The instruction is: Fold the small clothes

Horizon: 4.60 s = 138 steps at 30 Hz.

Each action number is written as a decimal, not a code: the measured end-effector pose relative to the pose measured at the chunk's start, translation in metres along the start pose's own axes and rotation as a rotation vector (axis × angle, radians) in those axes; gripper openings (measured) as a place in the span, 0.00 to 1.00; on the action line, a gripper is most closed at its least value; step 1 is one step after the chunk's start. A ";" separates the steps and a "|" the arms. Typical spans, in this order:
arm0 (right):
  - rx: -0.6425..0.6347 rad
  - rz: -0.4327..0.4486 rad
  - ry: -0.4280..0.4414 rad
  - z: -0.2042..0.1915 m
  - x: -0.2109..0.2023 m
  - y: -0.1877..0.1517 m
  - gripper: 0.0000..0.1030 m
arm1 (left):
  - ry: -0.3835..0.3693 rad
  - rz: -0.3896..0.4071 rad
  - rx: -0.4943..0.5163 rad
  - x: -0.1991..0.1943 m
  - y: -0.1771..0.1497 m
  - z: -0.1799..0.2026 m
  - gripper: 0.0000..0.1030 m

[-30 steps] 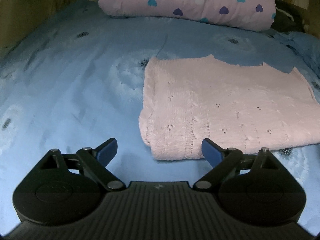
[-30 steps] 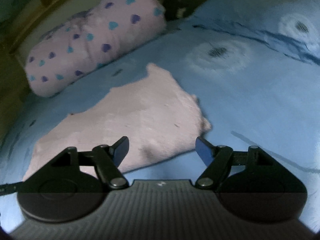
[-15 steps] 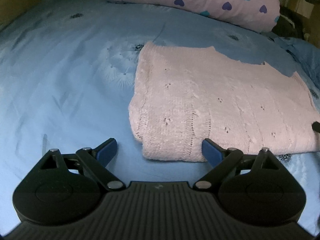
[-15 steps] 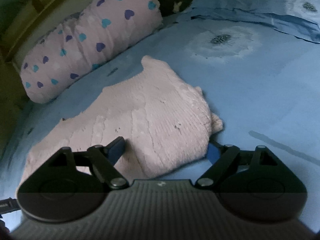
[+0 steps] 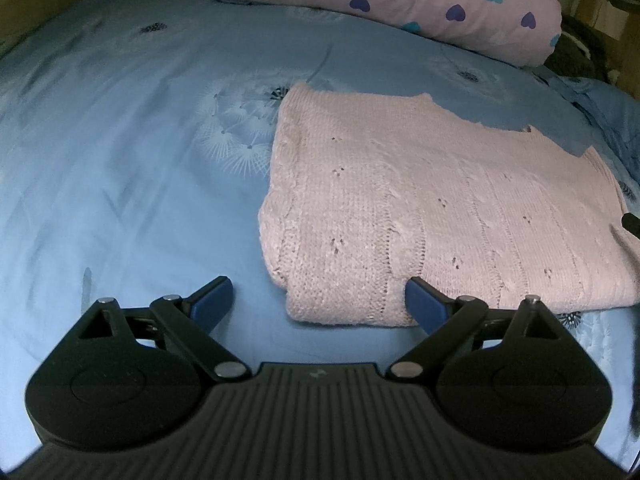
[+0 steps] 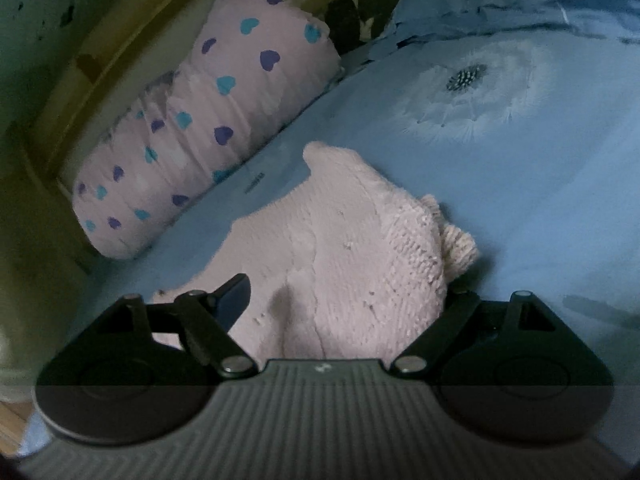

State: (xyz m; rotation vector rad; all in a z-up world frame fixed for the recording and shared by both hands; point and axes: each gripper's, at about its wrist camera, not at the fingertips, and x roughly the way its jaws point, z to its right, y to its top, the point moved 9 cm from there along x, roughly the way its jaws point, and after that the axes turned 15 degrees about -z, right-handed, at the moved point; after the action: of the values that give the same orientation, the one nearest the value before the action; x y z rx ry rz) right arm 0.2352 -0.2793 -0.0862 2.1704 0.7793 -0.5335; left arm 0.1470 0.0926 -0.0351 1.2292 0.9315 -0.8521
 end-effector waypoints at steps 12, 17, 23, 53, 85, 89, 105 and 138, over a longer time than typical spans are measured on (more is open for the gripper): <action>0.086 0.013 0.025 0.015 0.018 0.013 0.36 | 0.004 0.001 0.005 0.000 0.000 0.000 0.93; 0.074 0.004 0.039 0.014 0.024 0.017 0.35 | 0.007 0.002 0.006 0.000 0.000 0.000 0.93; 0.040 0.002 0.020 0.011 0.026 0.017 0.35 | 0.009 0.002 0.004 0.000 -0.001 0.001 0.93; -0.115 0.018 0.121 -0.107 -0.005 0.029 0.23 | 0.032 0.068 -0.051 -0.029 0.009 -0.018 0.93; -0.761 -0.200 0.104 -0.278 0.078 -0.136 0.51 | 0.007 0.132 -0.252 -0.064 0.018 -0.081 0.93; -0.765 -0.211 0.197 -0.273 0.048 -0.131 0.51 | -0.043 0.149 -0.242 -0.067 0.019 -0.071 0.93; -0.449 -0.101 0.099 -0.182 -0.001 -0.079 0.52 | -0.170 0.213 -0.150 -0.060 0.042 -0.006 0.93; -0.276 -0.058 0.246 -0.128 0.025 -0.068 0.56 | 0.017 0.285 -0.112 -0.020 0.060 -0.030 0.51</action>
State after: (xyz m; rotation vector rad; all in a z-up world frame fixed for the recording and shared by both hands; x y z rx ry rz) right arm 0.2235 -0.1358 -0.0554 1.9812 0.9885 -0.1739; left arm 0.1908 0.1319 0.0038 1.2380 0.7832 -0.5573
